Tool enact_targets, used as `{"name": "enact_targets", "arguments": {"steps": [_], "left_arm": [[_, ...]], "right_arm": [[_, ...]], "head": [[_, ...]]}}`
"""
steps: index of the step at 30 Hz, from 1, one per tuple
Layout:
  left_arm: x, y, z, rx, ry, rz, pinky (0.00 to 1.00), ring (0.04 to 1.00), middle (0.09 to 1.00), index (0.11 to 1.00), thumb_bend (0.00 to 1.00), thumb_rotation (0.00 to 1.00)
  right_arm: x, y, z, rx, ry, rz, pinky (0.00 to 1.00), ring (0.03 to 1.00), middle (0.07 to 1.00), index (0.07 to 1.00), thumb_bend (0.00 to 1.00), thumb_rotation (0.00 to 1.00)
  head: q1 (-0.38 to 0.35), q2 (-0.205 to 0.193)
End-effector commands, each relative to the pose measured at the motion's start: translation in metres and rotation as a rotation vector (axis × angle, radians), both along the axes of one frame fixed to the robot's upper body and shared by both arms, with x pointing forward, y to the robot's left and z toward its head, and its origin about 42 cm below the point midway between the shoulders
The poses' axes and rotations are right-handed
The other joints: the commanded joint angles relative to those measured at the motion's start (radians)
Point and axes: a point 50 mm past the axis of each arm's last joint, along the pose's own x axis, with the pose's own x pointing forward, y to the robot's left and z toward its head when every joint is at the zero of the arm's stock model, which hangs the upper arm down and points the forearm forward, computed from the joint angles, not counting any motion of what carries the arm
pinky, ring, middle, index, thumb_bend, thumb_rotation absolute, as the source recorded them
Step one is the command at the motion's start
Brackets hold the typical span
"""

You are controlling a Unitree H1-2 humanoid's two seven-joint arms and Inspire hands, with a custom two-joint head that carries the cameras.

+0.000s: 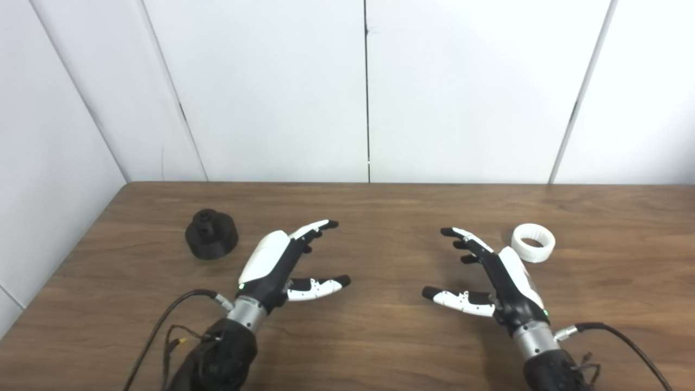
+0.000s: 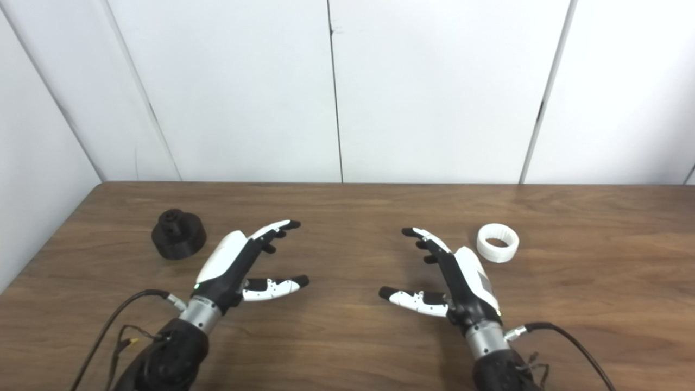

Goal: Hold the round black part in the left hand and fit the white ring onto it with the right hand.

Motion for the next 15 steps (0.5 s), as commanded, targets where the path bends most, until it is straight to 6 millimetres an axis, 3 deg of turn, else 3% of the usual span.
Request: {"name": "enact_targets", "arguments": {"steps": [1,6,15], "left_arm": [[0.010,-0.011,0.016,0.003,-0.087,-0.001,0.71,0.849,0.893,0.857,0.70,0.43],[0.016,-0.027,0.011,0.004,-0.102,-0.013,0.71,0.843,0.889,0.856,0.70,0.41],[0.020,-0.030,0.010,0.008,-0.108,-0.009,0.74,0.861,0.896,0.859,0.70,0.42]], "right_arm": [[0.005,-0.009,0.015,0.009,-0.076,0.014,0.73,0.838,0.885,0.834,0.81,0.35],[0.008,-0.027,0.011,0.019,-0.080,0.011,0.73,0.840,0.886,0.834,0.80,0.32],[0.013,-0.035,0.008,0.017,-0.080,0.016,0.72,0.827,0.881,0.830,0.81,0.31]], "head": [[0.033,-0.004],[0.112,-0.023],[0.123,-0.030]]}}
